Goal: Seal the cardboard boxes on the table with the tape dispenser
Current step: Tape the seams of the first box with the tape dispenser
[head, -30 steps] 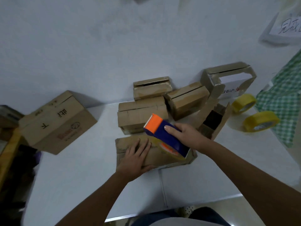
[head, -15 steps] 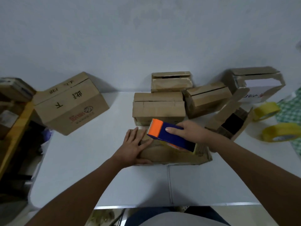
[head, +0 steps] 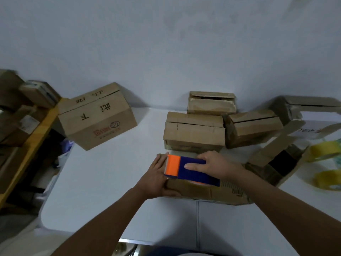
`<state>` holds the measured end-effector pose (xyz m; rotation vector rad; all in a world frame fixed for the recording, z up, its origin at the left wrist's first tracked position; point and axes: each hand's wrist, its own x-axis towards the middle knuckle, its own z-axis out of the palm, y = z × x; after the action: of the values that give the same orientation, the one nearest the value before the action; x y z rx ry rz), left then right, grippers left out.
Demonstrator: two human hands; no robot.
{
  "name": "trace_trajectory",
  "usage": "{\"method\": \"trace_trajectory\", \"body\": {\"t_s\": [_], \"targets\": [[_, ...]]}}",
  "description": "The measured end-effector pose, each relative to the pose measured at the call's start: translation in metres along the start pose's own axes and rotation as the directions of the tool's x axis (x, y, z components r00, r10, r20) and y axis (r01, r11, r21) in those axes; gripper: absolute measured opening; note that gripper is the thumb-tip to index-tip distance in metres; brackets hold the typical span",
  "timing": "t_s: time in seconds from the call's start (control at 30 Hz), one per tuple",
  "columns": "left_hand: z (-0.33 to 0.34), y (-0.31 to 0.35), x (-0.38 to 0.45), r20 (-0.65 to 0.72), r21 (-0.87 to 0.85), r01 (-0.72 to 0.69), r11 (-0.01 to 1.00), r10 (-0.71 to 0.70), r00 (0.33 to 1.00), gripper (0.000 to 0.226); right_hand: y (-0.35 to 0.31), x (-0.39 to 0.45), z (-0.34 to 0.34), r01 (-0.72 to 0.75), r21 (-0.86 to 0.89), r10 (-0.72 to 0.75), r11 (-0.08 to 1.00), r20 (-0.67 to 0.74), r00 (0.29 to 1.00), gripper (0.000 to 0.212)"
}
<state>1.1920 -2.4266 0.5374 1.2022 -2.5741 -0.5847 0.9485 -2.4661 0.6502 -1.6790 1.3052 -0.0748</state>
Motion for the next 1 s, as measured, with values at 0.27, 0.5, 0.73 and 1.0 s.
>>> {"method": "trace_trajectory", "body": {"t_s": [0.27,0.5,0.73,1.0], "targets": [[-0.047,0.011,-0.003,-0.087,-0.315,0.321,0.893,-0.363,0.928,0.024,-0.001,-0.006,0.004,0.021,-0.016,-0.021,1.0,-0.021,1.0,0.071],[-0.077,0.043,-0.002,0.461,-0.869,0.471,-0.151,-0.589,0.664,0.037,0.0,-0.01,0.007,0.042,-0.046,-0.045,0.998,-0.083,0.996,0.045],[-0.068,0.048,0.001,0.471,-0.879,0.376,-0.294,-0.665,0.58,0.021,0.004,-0.011,0.012,0.031,-0.031,-0.035,0.999,-0.145,0.989,0.049],[-0.068,0.052,0.008,0.596,-0.802,0.403,-0.441,-0.532,0.602,0.037,0.0,-0.013,0.009,0.054,0.036,-0.05,0.998,-0.104,0.993,0.059]]}}
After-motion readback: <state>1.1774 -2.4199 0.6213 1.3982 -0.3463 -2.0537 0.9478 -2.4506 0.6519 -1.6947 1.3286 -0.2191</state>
